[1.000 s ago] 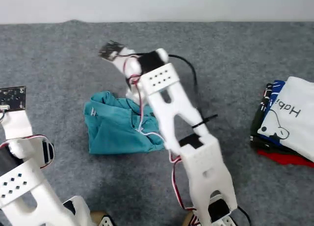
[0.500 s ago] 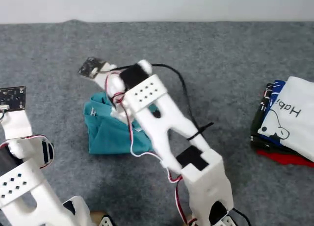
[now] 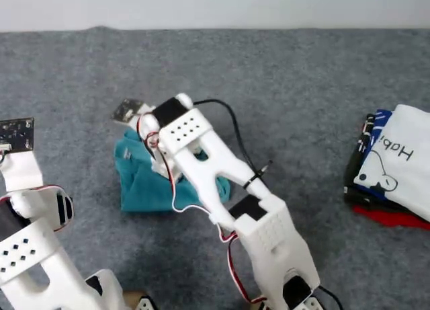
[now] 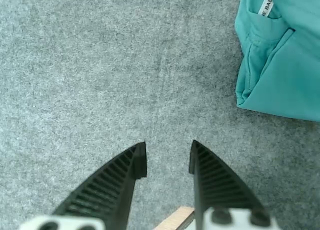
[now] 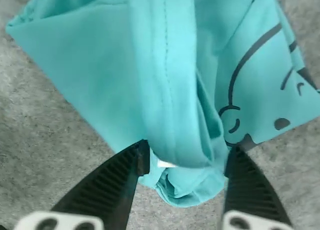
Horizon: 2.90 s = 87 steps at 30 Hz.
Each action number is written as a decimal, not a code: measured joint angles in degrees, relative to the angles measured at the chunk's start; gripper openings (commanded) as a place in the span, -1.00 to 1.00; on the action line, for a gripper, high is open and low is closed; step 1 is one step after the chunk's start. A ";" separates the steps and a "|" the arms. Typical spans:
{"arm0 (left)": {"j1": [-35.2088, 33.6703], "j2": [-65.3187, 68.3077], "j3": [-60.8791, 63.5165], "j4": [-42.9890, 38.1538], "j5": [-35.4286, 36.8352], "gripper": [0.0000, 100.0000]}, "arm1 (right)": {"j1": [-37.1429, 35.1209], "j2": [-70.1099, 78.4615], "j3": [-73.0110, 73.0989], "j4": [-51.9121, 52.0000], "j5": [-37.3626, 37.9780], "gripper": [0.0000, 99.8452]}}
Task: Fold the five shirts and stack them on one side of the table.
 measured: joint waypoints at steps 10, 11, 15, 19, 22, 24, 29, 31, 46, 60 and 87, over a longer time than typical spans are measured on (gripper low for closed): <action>0.00 0.00 0.00 0.00 0.00 -0.70 | -0.53 -0.53 0.00 -0.09 1.85 -0.97; 0.00 0.00 0.00 0.00 0.00 -0.70 | -0.53 -1.14 0.00 -0.09 1.85 -0.97; 0.00 0.00 0.00 0.00 0.00 -0.70 | -1.23 -5.36 0.00 0.79 2.02 -0.97; 0.00 0.00 0.00 0.00 0.00 -0.70 | -2.55 -9.23 0.00 0.79 2.64 -0.97; 0.00 0.00 0.00 0.00 0.00 -0.70 | -2.46 -11.08 0.00 0.79 3.52 -0.97; 0.00 0.00 0.00 0.00 0.00 -0.70 | -2.64 -12.04 0.00 0.79 3.60 -0.97; 0.00 0.00 0.00 0.00 0.00 -0.70 | -2.90 -14.86 0.00 0.79 3.60 -0.97; 0.00 0.00 0.00 0.00 0.00 -0.70 | -4.31 -15.12 0.00 0.79 3.60 -0.97; 0.00 0.00 0.00 0.00 0.00 -0.70 | -12.22 -2.11 -3.16 0.88 4.57 -0.45; 0.00 0.00 -1.14 0.00 0.00 -0.80 | 4.57 -6.86 -7.65 0.70 4.57 -0.99; 0.00 -0.09 -4.57 0.09 0.00 -0.87 | 13.36 11.69 -13.27 -9.58 4.57 -0.57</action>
